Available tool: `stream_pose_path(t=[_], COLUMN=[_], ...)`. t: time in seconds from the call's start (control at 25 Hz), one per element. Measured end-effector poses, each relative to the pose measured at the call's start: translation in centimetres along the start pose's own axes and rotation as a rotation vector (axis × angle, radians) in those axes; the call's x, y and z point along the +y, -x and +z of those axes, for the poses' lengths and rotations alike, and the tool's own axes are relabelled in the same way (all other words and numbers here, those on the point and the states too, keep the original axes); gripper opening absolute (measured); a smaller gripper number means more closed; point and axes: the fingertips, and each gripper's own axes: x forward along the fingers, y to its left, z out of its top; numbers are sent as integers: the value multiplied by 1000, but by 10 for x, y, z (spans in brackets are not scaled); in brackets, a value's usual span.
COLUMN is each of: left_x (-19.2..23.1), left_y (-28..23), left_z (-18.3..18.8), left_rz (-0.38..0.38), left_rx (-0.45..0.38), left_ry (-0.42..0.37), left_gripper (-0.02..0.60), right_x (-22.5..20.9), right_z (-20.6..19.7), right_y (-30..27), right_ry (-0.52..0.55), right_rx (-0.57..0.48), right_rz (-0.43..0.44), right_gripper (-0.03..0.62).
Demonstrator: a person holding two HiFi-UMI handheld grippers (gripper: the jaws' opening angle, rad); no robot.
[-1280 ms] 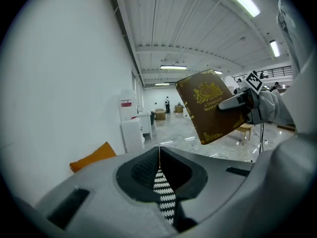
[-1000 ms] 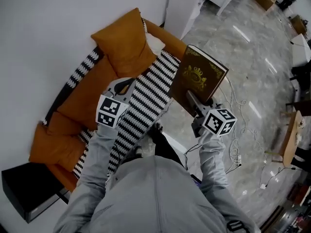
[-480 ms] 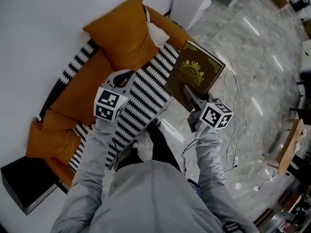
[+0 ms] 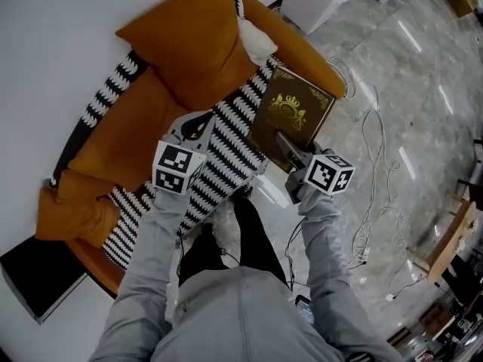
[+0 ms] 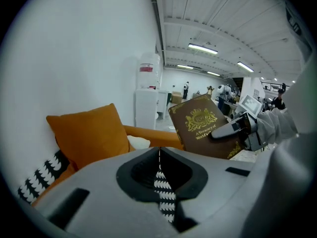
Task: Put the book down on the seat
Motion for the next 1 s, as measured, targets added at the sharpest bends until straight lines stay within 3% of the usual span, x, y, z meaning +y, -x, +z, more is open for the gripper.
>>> stream_pose_path(t=[0.4,0.68,1.0], left_x=[17,34,54], left_y=[-35,-41,-49], left_z=[-58,-92,-138], left_rz=[53,93,126], left_rx=[77,129,155], left_ry=[103,160,202], left_gripper=[28,28,28], right_x=[-64,-111,-149], right_z=[-73,-112,-166], right_y=[-82,-127,-177], right_ry=[-99,-296,-387], right_rx=[173,206,286], right_rz=[38,-28,-55], right_gripper=[235,236,236])
